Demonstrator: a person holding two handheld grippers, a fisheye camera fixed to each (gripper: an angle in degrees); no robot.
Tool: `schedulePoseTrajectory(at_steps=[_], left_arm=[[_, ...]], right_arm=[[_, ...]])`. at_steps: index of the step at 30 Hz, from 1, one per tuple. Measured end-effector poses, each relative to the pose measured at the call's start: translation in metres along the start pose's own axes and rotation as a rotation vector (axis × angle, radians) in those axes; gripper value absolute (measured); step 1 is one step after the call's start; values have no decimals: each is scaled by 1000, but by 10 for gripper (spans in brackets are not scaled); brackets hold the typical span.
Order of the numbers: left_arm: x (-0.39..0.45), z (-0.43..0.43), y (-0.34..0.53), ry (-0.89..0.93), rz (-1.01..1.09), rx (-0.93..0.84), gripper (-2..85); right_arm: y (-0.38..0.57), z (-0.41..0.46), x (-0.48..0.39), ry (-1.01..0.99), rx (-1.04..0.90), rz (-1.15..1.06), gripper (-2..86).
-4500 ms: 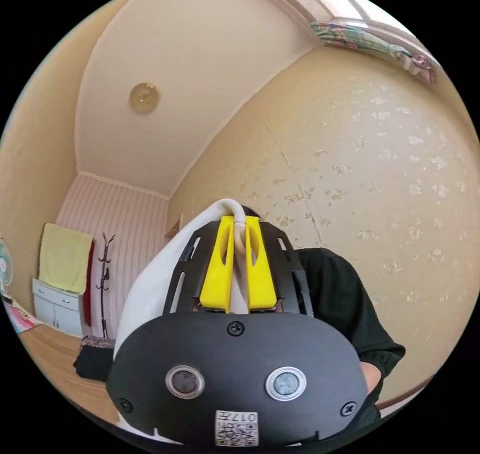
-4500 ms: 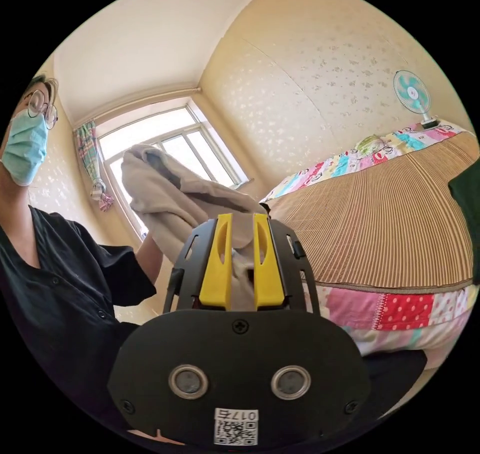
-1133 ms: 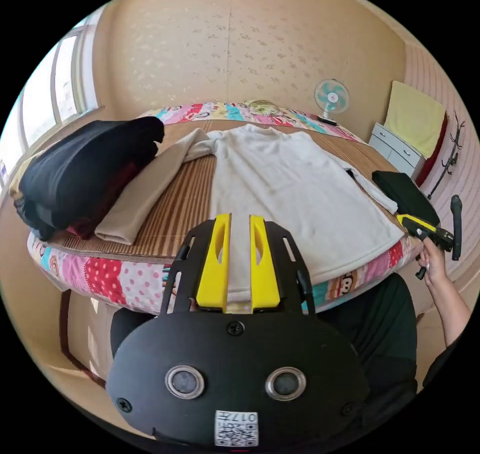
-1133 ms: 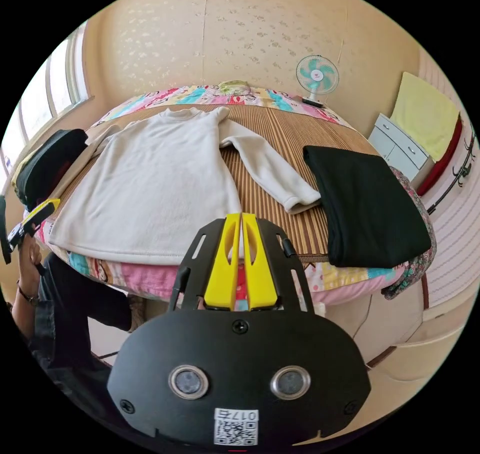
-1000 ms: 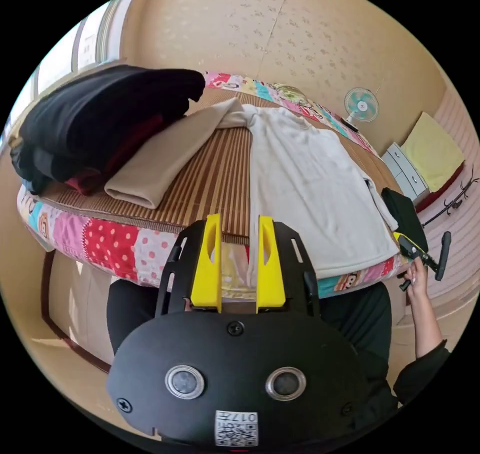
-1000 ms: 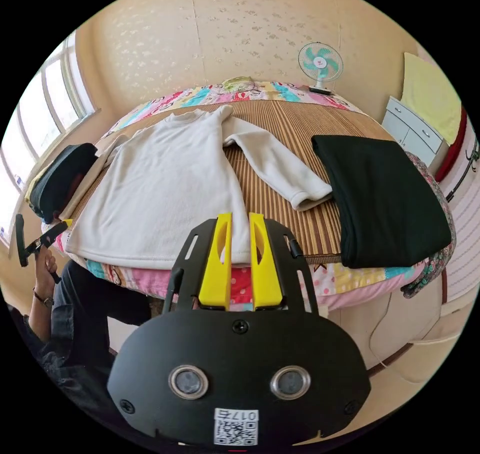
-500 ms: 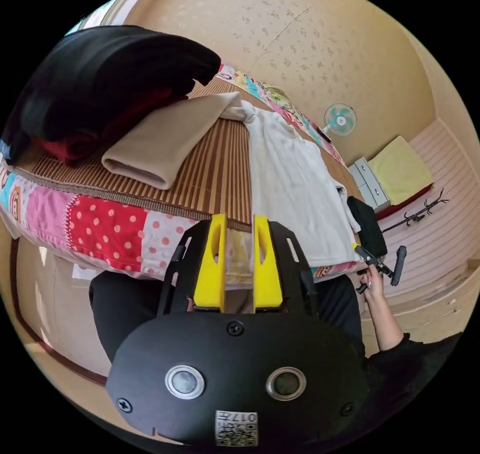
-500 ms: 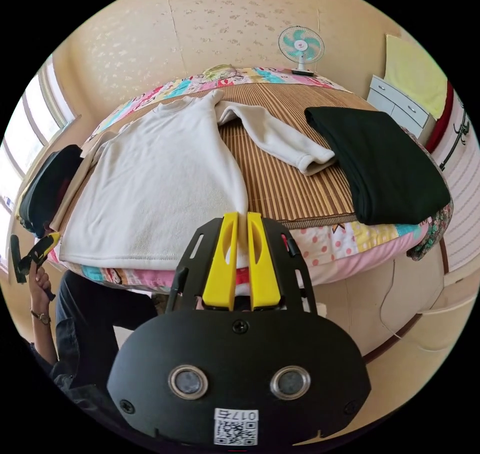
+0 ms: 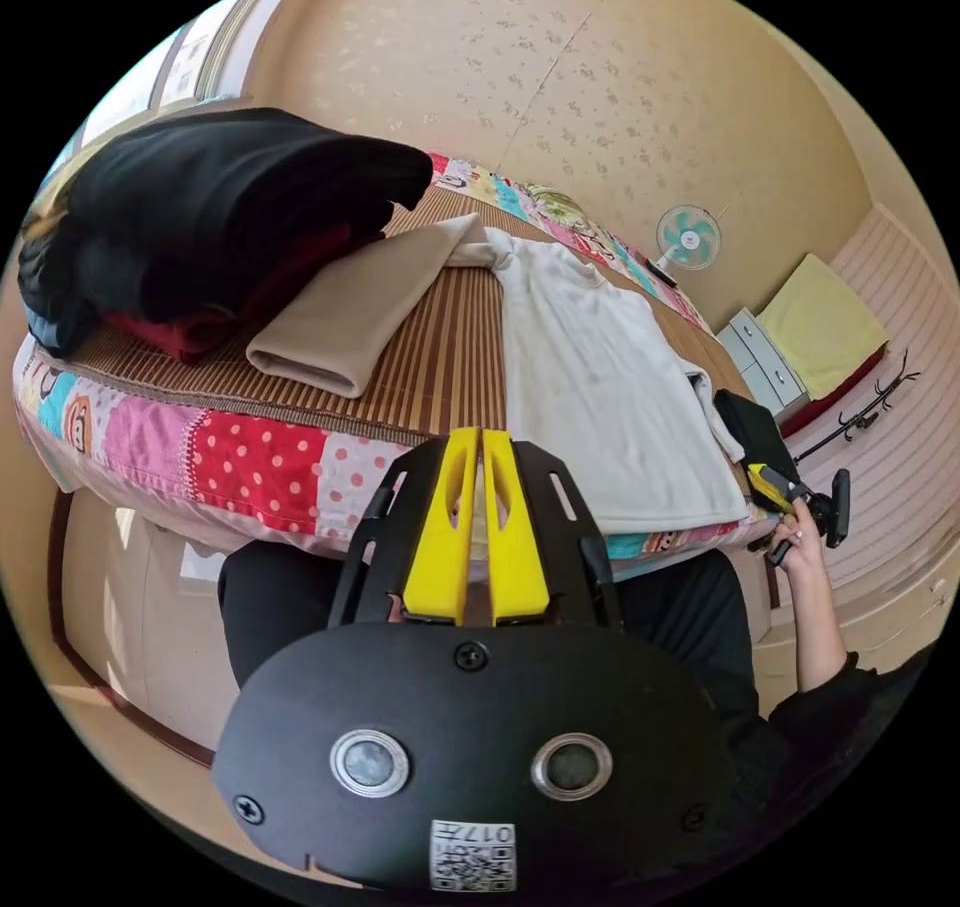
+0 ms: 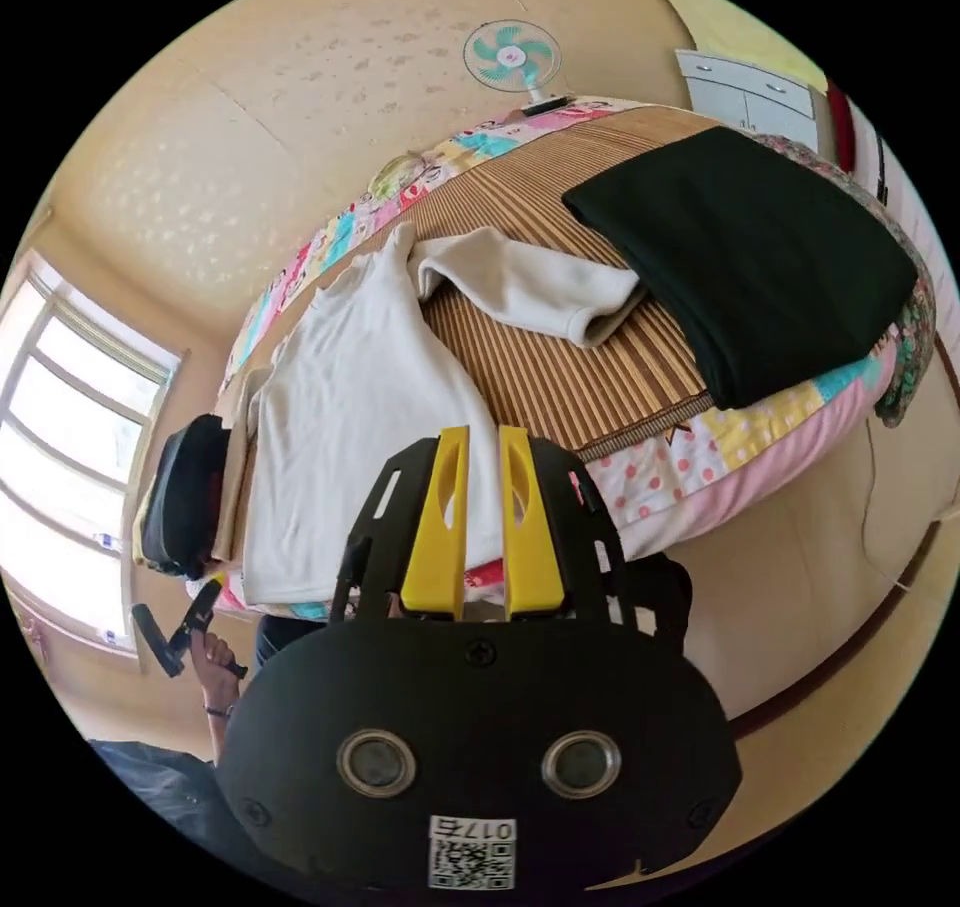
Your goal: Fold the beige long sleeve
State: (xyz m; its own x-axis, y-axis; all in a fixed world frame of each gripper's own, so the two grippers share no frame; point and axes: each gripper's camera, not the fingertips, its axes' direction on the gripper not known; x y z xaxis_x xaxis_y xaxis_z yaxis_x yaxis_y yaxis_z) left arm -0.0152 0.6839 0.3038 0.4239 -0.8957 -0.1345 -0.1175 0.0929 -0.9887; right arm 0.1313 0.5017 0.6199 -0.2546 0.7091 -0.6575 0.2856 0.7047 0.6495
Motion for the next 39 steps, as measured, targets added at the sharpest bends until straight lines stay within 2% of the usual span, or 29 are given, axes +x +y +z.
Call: schedulePoseTrajectory(at_steps=[2, 4, 6, 12, 15, 17, 19, 21, 23, 25, 28, 30, 32, 36, 38, 39], left_arm=[[7, -2, -4, -14, 6, -25, -9], [14, 1, -8, -7, 25, -66, -9], [21, -1, -9, 4, 44, -80, -9], [9, -48, -18, -77, 40, -2, -10], [-11, -69, -23, -124, 20, 18, -10], [-35, -83, -27, -202, -43, 21, -10], [-53, -97, -28, -200, -97, 44, -10], [-70, -113, -26, -192, -153, 85, -10], [-85, -129, -21, -223, -198, 147, -10], [-92, -135, -19, -251, -216, 157, -10], [-98, -136, -18, -255, -224, 151, -10], [-98, -132, -17, -244, -222, 141, -10], [-95, -123, -17, -225, -219, 123, -10], [-87, -110, -21, -163, -214, 101, -10], [-80, -109, -26, -144, -198, 91, -10], [-79, -110, -27, -145, -194, 91, -10]], right_arm=[[-27, -1, 38, -186, -32, 202, 73], [-49, 15, 78, -514, -61, 432, 90], [-62, 24, 89, -598, -59, 527, 110], [-104, 34, 111, -639, -7, 732, 139], [-120, 44, 122, -548, -16, 823, 124], [-130, 46, 125, -554, -10, 858, 111], [-145, 37, 132, -542, 25, 895, 84], [-161, 21, 132, -496, 26, 891, 59], [-187, -14, 117, -459, 77, 771, 45], [-227, -75, 68, -345, 130, 426, 39], [-234, -148, 10, -211, 239, -6, 36], [-223, -171, 9, -102, 270, -84, 35], [-212, -177, 34, -2, 274, -77, 35], [-178, -158, 141, 120, 240, 106, 44], [-162, -152, 184, -15, 191, 215, 68], [-148, -152, 205, -168, 207, 261, 81]])
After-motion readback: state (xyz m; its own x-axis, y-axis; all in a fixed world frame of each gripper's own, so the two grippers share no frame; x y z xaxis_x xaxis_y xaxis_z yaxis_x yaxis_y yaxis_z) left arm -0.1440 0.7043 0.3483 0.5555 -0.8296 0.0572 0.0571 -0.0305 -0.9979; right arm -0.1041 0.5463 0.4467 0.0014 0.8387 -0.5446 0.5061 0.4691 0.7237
